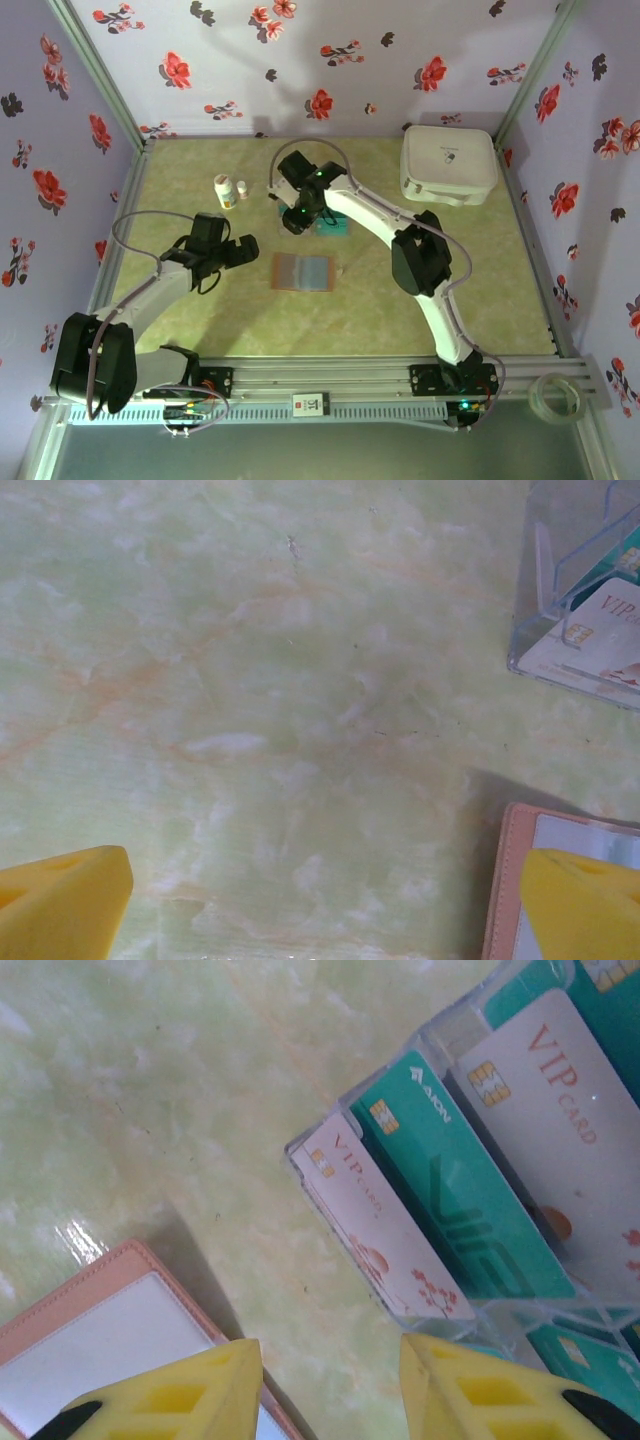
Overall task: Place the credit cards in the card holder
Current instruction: Pick up the credit card from the storage box.
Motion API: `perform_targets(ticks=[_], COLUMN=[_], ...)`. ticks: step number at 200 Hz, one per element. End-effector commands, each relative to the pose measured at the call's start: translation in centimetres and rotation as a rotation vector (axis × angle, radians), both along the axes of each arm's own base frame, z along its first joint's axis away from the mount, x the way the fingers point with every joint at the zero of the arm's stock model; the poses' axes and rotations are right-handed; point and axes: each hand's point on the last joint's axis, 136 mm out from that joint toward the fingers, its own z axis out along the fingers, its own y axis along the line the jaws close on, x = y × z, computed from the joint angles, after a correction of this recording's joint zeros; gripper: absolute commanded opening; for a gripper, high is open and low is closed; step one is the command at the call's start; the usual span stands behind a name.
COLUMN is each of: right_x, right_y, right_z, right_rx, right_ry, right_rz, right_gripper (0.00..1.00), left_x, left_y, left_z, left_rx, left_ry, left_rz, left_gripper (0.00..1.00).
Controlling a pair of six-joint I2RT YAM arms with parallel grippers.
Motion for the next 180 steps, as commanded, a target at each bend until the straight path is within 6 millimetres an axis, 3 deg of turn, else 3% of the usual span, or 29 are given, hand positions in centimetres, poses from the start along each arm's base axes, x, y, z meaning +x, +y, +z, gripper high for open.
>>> perform_targets(ticks=[1, 82, 180], right_x=[-0.1, 2.0, 2.9], right_y=[0.3, 0.9, 0.7], right_z=[-0.2, -2.3, -3.7], right_rx=[-0.016, -0.050, -0.107], right_ry=[0.008, -0.048, -0.089], right_rz=[0.035, 0.024, 0.032], right_gripper=[0.40, 0.40, 0.39], left_x=[-0.1, -0.2, -0.6], left_y=[0.1, 0.2, 0.2], left_z=[0.3, 0.2, -0.3], left_rx=[-0.009, -0.017, -0.025], left_ry=[0.015, 0.025, 0.032], left_rz=[0.001, 0.013, 0.014], left_gripper=[1.00, 1.00, 1.00])
